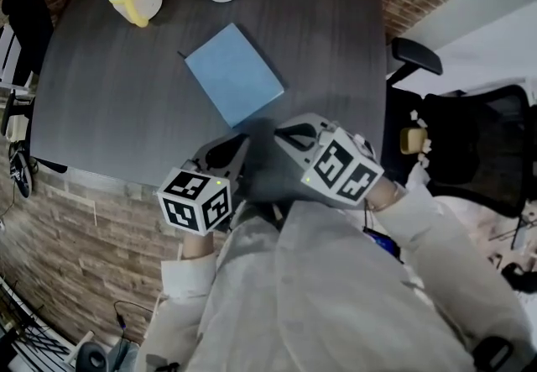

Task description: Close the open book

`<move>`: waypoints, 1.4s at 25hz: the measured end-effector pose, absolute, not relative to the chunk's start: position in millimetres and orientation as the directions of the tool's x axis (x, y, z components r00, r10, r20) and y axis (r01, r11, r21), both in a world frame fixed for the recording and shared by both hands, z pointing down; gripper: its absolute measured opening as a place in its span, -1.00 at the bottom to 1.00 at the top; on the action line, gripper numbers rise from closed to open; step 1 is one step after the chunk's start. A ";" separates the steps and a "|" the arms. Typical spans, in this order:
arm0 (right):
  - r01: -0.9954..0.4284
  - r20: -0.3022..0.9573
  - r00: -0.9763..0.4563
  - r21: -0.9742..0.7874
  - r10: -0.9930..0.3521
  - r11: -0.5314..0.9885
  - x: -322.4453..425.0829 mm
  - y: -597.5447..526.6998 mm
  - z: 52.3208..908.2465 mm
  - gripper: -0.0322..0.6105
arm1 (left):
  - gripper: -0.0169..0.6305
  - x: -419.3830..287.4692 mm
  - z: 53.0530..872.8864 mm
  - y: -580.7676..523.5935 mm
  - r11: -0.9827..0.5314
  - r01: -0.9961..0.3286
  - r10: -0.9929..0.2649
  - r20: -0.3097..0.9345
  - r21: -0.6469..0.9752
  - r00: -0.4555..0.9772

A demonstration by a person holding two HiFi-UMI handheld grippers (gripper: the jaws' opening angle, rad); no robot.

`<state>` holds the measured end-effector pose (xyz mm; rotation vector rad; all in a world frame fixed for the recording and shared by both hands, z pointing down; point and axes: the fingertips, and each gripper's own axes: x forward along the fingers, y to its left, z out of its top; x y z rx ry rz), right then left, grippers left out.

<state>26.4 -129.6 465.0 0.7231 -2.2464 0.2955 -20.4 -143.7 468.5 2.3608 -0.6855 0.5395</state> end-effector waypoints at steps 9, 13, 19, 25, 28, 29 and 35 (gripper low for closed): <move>-0.510 0.753 -0.558 0.020 -0.348 0.860 -0.4 -119.1 469.8 -0.88 | -0.88 -37.9 470.6 -127.7 -0.655 -0.596 -0.352 0.511 0.464 0.784; -0.508 0.747 -0.560 0.032 -0.358 0.861 -7.5 -122.9 467.5 -0.88 | -0.89 -47.0 473.1 -124.4 -0.651 -0.614 -0.368 0.521 0.447 0.770; -0.446 0.730 -0.587 0.069 -0.350 0.892 -24.8 -124.2 448.4 -0.88 | -0.89 -71.4 453.7 -127.9 -0.641 -0.660 -0.444 0.512 0.393 0.735; -0.444 0.680 -0.630 0.080 -0.375 0.893 -35.5 -127.1 424.6 -0.88 | -0.91 -84.7 437.2 -134.4 -0.623 -0.705 -0.517 0.497 0.340 0.697; -0.428 0.675 -0.633 0.100 -0.377 0.898 -36.7 -124.5 419.8 -0.88 | -0.91 -82.6 436.8 -133.5 -0.615 -0.703 -0.519 0.488 0.357 0.702; -0.423 0.676 -0.631 0.110 -0.379 0.900 -36.4 -123.2 419.8 -0.88 | -0.92 -81.1 437.4 -132.5 -0.614 -0.701 -0.516 0.486 0.364 0.705; -0.444 0.656 -0.641 0.108 -0.399 0.890 -33.4 -117.1 414.9 -0.88 | -0.92 -69.4 439.7 -123.2 -0.627 -0.697 -0.501 0.504 0.348 0.703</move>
